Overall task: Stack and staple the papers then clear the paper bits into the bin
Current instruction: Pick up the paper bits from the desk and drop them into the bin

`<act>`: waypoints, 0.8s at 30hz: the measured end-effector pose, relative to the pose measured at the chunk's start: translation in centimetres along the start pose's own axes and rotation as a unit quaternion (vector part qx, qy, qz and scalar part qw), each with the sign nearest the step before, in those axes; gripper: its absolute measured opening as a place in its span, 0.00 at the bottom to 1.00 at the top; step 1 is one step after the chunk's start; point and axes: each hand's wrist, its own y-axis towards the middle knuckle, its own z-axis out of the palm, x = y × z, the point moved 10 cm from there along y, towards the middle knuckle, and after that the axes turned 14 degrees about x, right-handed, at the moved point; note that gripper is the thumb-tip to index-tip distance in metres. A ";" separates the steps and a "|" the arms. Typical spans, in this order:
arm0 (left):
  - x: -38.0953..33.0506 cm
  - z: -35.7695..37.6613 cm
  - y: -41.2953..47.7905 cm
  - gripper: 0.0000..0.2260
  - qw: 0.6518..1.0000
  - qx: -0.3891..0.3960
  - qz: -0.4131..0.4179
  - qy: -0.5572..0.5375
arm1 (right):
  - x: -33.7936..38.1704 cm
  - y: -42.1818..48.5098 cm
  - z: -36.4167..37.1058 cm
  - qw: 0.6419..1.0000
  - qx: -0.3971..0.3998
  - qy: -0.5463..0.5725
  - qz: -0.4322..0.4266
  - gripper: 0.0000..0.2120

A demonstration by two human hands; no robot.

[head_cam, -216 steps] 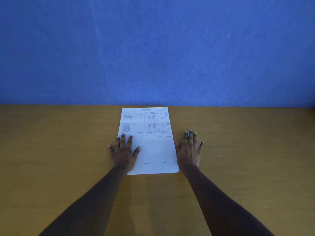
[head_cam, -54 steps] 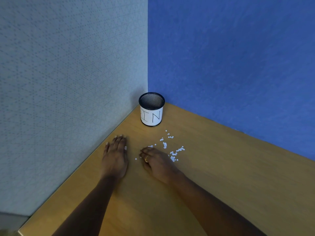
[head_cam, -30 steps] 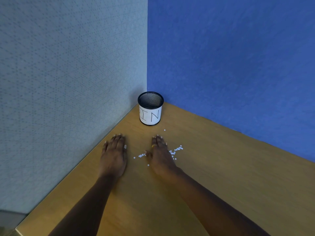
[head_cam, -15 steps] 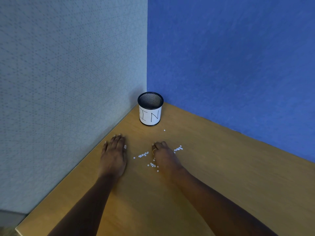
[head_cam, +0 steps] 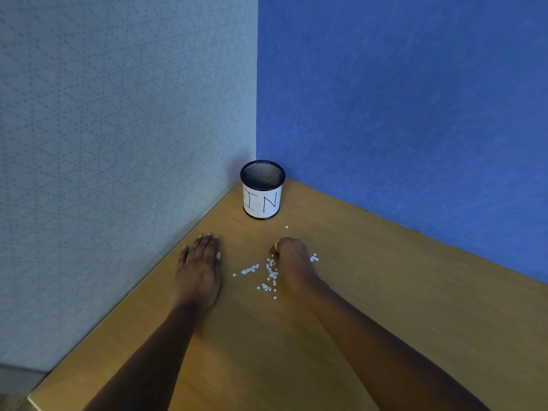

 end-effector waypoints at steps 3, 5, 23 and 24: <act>-0.1 0.0 0.0 0.29 1.000 -0.003 0.002 0.000 | -1.7 0.0 -1.1 0.988 -0.054 0.140 0.028 0.13; -0.1 0.0 0.0 0.28 1.000 -0.004 0.001 -0.001 | -2.7 -0.1 -1.6 0.969 -0.077 0.231 0.034 0.11; 0.1 0.1 0.2 0.27 1.000 -0.006 -0.006 0.007 | -1.7 4.3 -10.6 0.758 -0.135 0.638 -0.020 0.11; 0.1 0.1 0.2 0.29 1.000 -0.009 -0.004 0.010 | -1.9 4.8 -11.3 0.794 -0.155 0.588 -0.010 0.09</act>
